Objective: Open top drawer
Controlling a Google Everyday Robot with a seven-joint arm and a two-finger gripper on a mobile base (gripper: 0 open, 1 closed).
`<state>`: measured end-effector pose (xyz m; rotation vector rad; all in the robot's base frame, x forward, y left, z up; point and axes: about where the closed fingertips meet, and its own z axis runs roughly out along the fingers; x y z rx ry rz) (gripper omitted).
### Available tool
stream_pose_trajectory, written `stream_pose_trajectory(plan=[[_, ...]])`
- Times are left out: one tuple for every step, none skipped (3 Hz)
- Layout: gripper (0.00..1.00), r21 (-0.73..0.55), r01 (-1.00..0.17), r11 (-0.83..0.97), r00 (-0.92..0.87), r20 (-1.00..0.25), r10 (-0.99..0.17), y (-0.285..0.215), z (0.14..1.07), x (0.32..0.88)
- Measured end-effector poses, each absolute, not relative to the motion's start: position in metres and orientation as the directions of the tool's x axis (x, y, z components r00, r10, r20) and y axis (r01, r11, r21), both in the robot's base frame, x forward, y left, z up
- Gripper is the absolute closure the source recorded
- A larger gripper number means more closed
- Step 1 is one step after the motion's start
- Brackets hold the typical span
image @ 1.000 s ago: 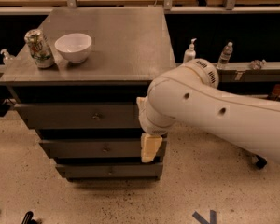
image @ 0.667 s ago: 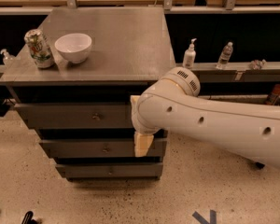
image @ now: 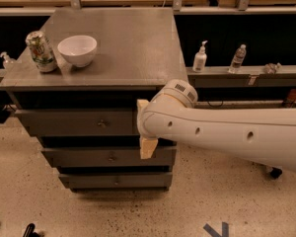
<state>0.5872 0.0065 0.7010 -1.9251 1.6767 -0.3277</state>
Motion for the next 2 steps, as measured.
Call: stream_pose_trajectory(plan=[[0.0, -0.547, -0.836, -0.05, 0.184, -0.194, -0.963, 0.007, 0.683, 0.603], [0.0, -0.53, -0.847, -0.045, 0.185, -0.215, -0.959, 0.009, 0.668, 0.618]])
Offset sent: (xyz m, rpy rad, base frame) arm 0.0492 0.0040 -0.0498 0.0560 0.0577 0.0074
